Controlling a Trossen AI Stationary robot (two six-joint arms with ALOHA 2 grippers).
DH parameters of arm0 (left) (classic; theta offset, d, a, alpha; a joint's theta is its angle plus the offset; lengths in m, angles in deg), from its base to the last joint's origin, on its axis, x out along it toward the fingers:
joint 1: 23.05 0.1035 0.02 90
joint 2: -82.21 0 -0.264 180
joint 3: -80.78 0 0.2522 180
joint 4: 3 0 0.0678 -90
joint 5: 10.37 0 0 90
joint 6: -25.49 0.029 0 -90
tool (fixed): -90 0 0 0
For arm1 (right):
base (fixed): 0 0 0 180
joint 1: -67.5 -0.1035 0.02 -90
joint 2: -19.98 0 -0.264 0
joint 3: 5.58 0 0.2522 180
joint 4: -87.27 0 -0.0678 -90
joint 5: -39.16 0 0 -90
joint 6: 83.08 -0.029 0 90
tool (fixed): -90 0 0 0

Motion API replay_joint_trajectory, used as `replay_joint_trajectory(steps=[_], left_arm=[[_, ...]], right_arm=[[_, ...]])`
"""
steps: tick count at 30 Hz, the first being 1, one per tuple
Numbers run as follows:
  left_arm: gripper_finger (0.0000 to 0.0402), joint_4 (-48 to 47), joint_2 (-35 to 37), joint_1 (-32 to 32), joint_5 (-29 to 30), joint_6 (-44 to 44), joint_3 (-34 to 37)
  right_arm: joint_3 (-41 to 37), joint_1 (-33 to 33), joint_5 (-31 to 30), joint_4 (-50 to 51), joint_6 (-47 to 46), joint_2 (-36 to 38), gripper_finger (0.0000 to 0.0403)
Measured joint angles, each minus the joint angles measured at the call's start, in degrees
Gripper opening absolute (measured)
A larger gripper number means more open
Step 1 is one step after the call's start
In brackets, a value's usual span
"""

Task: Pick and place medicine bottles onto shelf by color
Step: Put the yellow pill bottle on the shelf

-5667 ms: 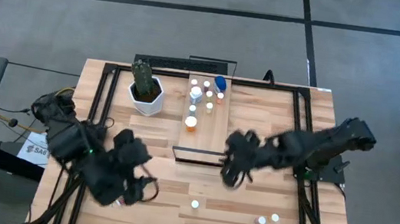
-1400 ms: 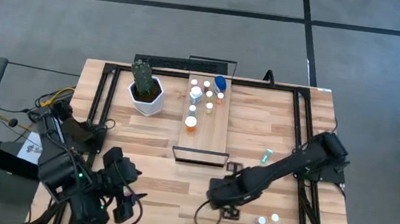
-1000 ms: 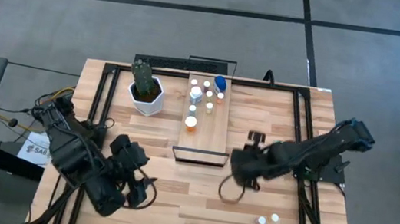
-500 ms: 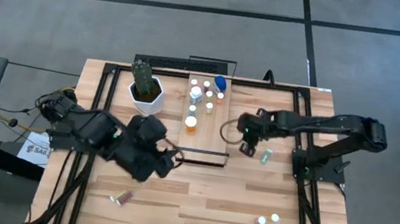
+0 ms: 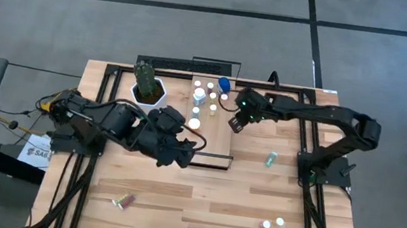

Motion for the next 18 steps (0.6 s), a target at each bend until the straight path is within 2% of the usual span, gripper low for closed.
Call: replay_joint_trajectory(steps=[10,18], left_arm=[[0.0286,-2.80,1.02,2.83,-1.60,4.56,0.00],[0.0286,-6.70,3.02,3.74,-1.76,6.48,0.00]], right_arm=[[11.50,-0.17,0.25,4.91,0.26,-11.39,0.0136],[15.23,-0.29,0.28,4.35,0.34,-16.05,0.0137]])
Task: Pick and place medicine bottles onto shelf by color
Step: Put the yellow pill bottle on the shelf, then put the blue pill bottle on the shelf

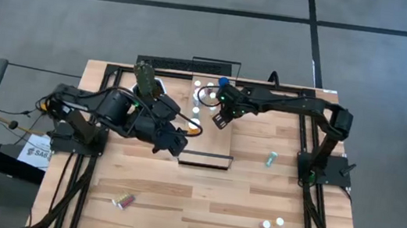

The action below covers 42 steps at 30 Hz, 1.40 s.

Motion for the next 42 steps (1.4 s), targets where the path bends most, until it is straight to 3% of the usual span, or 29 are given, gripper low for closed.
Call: replay_joint_trajectory(steps=[15,27,34,42], left_arm=[[0.0286,-4.18,1.31,0.20,0.47,0.00,0.00],[0.0286,-4.63,1.33,0.20,0.42,0.04,0.00],[0.0286,-5.08,1.34,0.20,0.05,0.03,0.00],[0.0286,-5.37,2.19,0.69,0.40,1.45,0.00]], right_arm=[[0.54,-0.17,0.98,-4.23,0.03,-1.58,0.0144],[0.47,-0.62,1.22,-3.09,0.05,-0.13,0.0222],[0.50,-0.25,1.17,2.58,-1.75,5.82,0.0228],[0.53,-0.32,0.63,19.85,-10.09,10.71,0.0226]])
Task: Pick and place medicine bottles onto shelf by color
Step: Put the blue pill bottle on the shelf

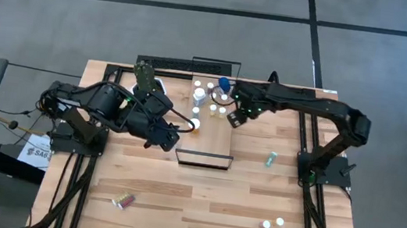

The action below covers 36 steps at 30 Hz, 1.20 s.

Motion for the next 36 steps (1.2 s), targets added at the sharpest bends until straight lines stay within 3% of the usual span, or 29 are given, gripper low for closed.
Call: replay_joint_trajectory(steps=[10,19,30,36], left_arm=[[0.0286,-0.25,1.81,5.12,-2.16,10.61,0.02],[0.0286,0.84,2.65,12.88,-7.85,24.12,0.02],[0.0286,2.72,2.63,20.10,-15.42,34.29,0.02],[0.0286,4.28,2.61,22.58,-18.10,38.16,0.02]], right_arm=[[-9.28,-6.95,-5.29,20.36,-18.58,4.12,0.0224],[-25.00,-10.65,6.67,11.02,-36.29,12.87,0.0224],[-34.35,-13.26,9.65,6.28,-57.02,19.34,0.0224],[-37.01,-17.09,9.75,-1.87,-66.51,20.00,0.0224]])
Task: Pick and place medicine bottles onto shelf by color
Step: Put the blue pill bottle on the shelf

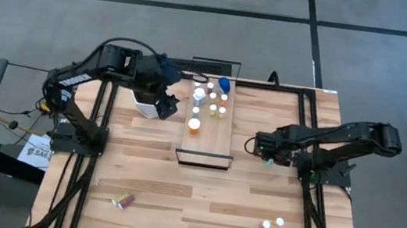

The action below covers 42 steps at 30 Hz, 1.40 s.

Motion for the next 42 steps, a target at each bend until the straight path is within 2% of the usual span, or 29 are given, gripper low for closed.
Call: replay_joint_trajectory(steps=[4,13,19,23,27,37,42], left_arm=[[0.0286,0.37,0.00,1.45,-2.43,1.99,0.00],[0.0286,0.55,-0.02,1.78,-3.21,3.98,0.00],[0.0286,0.56,-0.02,1.78,-3.23,3.96,0.00],[0.0286,0.57,-0.04,1.78,-3.84,3.57,0.00],[0.0286,0.57,-0.07,1.78,-4.15,2.89,0.00],[0.0286,1.81,-0.21,1.13,-4.14,1.88,-0.02],[0.0286,2.98,-0.33,0.97,-4.15,1.35,-0.02]], right_arm=[[-1.67,-1.39,-0.16,-1.11,-4.85,-0.31,0.0224],[-8.43,-2.02,-3.91,-9.61,-12.24,-0.38,0.0224],[-9.01,-1.93,-7.89,-10.78,-11.32,-0.37,0.0225],[-9.01,-1.34,-8.47,-10.54,-9.95,-0.37,0.0219],[-9.01,-1.08,-9.23,-10.56,-9.85,-0.37,0.0199],[-8.99,-1.12,-9.77,-10.75,-8.66,-0.37,0.0119],[-8.97,-1.12,-9.90,-11.69,-7.71,0.24,0.0106]])
